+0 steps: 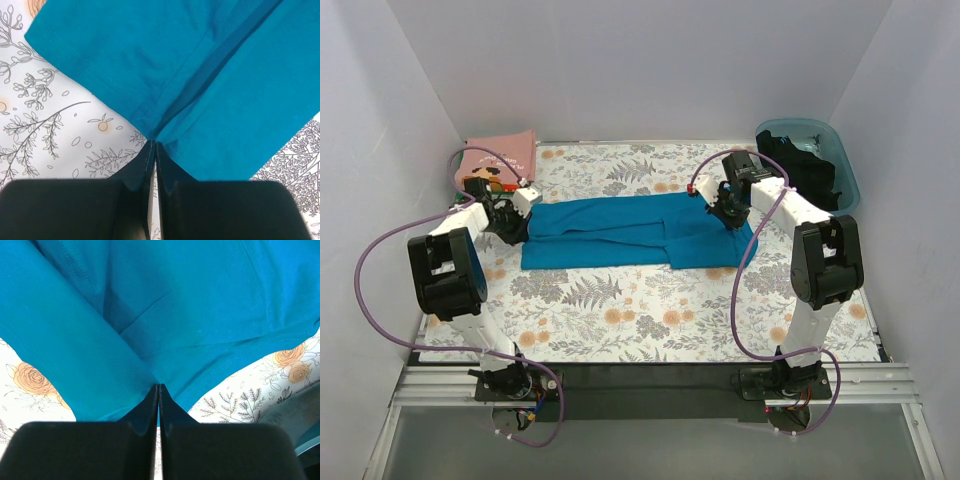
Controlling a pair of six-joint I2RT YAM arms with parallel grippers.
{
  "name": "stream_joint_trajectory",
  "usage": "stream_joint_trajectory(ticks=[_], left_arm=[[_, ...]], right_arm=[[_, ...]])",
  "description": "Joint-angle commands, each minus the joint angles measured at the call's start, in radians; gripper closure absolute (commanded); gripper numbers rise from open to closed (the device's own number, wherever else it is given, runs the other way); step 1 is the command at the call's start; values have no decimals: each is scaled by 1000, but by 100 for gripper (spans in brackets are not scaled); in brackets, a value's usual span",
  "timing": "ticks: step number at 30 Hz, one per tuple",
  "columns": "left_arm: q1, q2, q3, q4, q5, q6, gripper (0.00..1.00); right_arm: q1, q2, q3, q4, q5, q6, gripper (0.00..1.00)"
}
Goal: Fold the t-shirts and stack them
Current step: Fold the tshirt
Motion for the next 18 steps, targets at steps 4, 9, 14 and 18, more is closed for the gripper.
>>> stream_joint_trajectory(ticks=[4,9,14,18], left_arm=[[-12,10,36,48,-5,-9,100],[-13,24,42,65,-7,-21,100],[-13,27,45,77,-3,-28,100],[-13,23,33,83,-13,-20,100]], right_arm=[[-14,3,30,1,-9,-1,99],[-21,13,44,6,-8,8,99],[-28,20,59,8,-8,14,99],[-28,23,87,1,-14,14,99]])
